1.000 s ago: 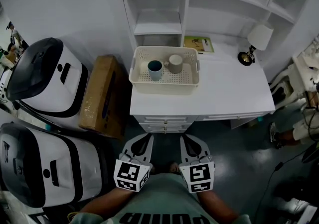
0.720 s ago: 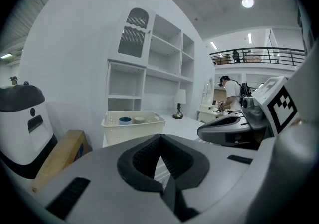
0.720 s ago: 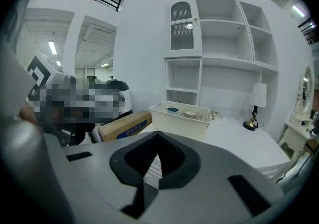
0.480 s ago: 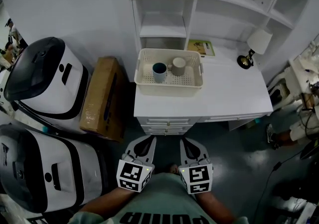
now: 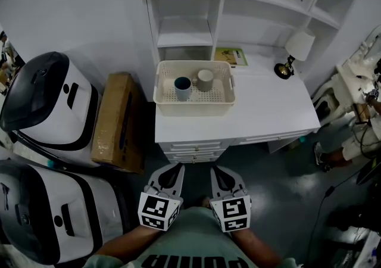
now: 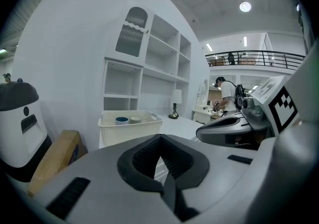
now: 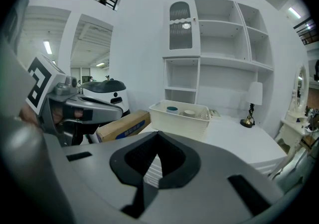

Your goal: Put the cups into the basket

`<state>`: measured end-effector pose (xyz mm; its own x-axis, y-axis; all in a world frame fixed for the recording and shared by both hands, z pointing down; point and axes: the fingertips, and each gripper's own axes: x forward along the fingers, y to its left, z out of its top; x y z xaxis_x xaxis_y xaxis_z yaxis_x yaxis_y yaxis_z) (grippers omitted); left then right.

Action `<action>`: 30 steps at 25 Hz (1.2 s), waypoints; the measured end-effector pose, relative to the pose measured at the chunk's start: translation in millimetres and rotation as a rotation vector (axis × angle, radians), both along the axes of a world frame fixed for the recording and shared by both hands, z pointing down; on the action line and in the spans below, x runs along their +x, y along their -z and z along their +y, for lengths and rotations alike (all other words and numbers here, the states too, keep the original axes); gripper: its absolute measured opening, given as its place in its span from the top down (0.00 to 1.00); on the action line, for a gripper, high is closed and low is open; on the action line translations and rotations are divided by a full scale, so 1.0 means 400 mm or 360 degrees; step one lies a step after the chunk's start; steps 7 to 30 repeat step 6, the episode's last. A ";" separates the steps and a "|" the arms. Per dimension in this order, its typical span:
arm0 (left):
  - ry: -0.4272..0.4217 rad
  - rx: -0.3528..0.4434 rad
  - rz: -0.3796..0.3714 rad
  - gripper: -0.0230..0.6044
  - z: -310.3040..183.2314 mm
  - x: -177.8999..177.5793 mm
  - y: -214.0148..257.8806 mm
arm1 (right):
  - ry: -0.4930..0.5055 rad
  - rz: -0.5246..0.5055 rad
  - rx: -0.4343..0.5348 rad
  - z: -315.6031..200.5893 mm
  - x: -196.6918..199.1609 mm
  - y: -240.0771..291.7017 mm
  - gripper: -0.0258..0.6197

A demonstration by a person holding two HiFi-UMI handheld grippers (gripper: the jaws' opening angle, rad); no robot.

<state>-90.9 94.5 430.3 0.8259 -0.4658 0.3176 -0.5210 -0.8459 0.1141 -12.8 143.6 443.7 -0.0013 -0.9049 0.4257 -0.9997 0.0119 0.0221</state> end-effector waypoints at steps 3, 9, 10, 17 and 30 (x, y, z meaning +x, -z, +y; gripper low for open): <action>-0.0011 -0.0002 -0.0002 0.96 0.002 0.005 0.001 | -0.0006 -0.0002 0.0002 0.001 0.003 0.002 0.94; -0.0019 -0.0005 -0.0005 0.96 0.004 0.008 0.001 | -0.0010 -0.0004 0.0003 0.001 0.005 0.003 0.94; -0.0019 -0.0005 -0.0005 0.96 0.004 0.008 0.001 | -0.0010 -0.0004 0.0003 0.001 0.005 0.003 0.94; -0.0019 -0.0005 -0.0005 0.96 0.004 0.008 0.001 | -0.0010 -0.0004 0.0003 0.001 0.005 0.003 0.94; -0.0019 -0.0005 -0.0005 0.96 0.004 0.008 0.001 | -0.0010 -0.0004 0.0003 0.001 0.005 0.003 0.94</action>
